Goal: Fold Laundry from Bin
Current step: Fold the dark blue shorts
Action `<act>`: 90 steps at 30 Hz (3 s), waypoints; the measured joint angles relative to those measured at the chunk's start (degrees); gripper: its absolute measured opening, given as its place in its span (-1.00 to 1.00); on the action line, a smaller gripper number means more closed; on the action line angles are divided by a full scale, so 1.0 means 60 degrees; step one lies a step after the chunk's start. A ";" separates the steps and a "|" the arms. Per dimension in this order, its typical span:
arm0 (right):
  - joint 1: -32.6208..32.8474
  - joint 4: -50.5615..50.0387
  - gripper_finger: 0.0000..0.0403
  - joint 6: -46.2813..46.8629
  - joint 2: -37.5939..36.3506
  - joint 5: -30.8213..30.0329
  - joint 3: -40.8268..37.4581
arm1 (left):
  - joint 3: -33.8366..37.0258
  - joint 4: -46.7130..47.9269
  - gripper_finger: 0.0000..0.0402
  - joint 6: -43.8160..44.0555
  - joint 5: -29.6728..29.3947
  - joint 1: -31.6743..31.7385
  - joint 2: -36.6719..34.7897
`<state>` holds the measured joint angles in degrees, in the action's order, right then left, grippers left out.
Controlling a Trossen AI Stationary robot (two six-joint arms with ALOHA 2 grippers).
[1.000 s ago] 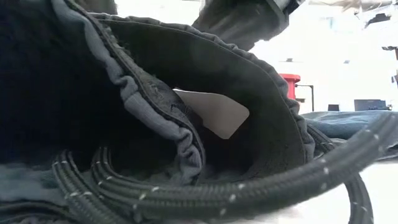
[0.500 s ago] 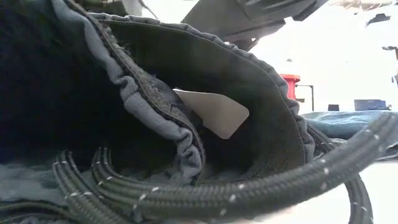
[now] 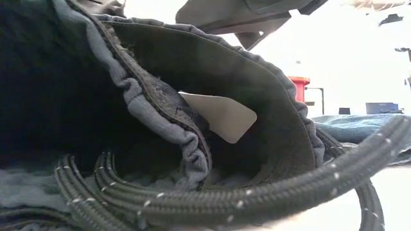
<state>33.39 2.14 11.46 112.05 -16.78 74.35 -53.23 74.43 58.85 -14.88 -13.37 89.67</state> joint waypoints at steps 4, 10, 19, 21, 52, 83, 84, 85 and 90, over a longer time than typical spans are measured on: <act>-0.0015 0.0033 -0.90 -0.0018 0.0000 -0.0015 0.0000 | -0.0022 -0.0099 -0.63 0.0623 -0.0939 -0.0767 -0.0186; 0.0048 0.0030 -0.89 -0.0644 0.0000 -0.0015 0.0004 | -0.0571 -0.0773 -0.63 0.1708 -0.2900 -0.2553 -0.1032; 0.0467 0.0058 -0.76 -0.3523 0.0000 0.0342 0.0407 | -0.0270 -0.8002 -0.63 -0.2728 -0.4697 -0.4955 -0.0923; 0.0558 0.0223 -0.67 -0.4008 0.0000 0.0419 0.0522 | -0.0270 -0.8685 -0.63 -0.3538 -0.4662 -0.5121 -0.0670; 0.0645 -0.0461 0.42 -0.6561 0.1563 0.0353 0.0844 | -0.0262 -0.9103 -0.63 -0.3797 -0.3835 -0.4660 -0.0393; -0.0496 -0.2088 -0.82 -0.3279 0.0809 0.1126 0.0838 | 0.1770 -1.2567 -0.63 -0.4230 -0.3142 -0.4318 0.0189; -0.0529 -0.2294 -0.82 -0.3150 0.0546 0.1750 0.0847 | 0.1807 -1.2602 -0.63 -0.4232 -0.3170 -0.4261 0.0189; -0.0543 -0.2375 -0.82 -0.3012 0.0329 0.2362 0.0850 | 0.1847 -1.2709 -0.63 -0.4279 -0.3214 -0.4196 0.0189; -0.0507 -0.2314 -0.82 -0.2624 -0.0354 0.4109 0.0820 | 0.1865 -1.4226 -0.63 -0.5589 -0.3347 -0.3648 0.0298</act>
<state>30.35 -11.75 -4.28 109.93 7.88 79.26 -42.04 -10.93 25.32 -34.96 -35.25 91.46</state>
